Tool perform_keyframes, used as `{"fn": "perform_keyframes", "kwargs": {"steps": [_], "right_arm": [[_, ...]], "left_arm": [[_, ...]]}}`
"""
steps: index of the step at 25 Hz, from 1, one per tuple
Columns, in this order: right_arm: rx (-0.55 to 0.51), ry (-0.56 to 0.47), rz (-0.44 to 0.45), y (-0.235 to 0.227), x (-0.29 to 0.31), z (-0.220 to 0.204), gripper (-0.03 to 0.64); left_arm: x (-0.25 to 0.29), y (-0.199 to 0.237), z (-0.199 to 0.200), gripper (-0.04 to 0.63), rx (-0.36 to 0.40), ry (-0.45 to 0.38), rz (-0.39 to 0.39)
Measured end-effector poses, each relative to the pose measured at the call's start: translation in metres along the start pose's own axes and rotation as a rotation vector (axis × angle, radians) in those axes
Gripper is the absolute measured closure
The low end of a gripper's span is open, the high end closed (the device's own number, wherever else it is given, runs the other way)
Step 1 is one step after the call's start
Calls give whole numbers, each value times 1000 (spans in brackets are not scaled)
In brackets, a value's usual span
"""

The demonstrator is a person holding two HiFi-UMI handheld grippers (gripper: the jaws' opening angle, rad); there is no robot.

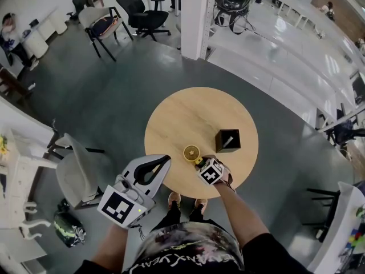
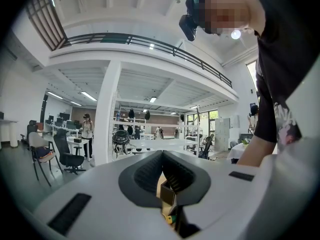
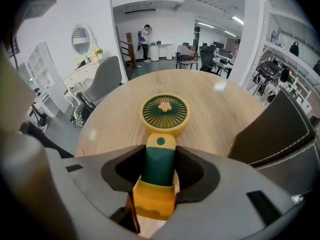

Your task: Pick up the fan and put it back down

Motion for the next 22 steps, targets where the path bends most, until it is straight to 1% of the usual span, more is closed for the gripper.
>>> {"fn": "perform_keyframes", "kwargs": {"steps": [6,13,14,15,16,19,22], "right_arm": [[-3,-12,-6,-2,1,-1,430],[18,-34,-5,-2,1,-1,420],[22,-41,3,-1,2,-1,410],[28,-47,13,0,2,-1,354],[33,-55,20,1,1,0,329],[28,-76,24,2,-5,2,319],[14,-93,28,7,-12,9,271]], "left_arm": [[0,0,1,578,-1,5,1],[1,-1,0,578,-2,3,-3],[1,-1,0,578,-2,3,-4],[1,-2,0,578,-1,2,-5],[2,-2,0,578,0,2,-5],[4,-4,2,578,-1,1,-7],[2,-4,3,578,4,-1,-11]]}}
Point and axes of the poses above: the fingertips, and each gripper's own axes: x forward along the fingers, y to its left, z out of its top, the point moved 1 cm from there along -x, backward along the fingers, and after that the axes turned 1 degree about y, right-handed, at the moved point
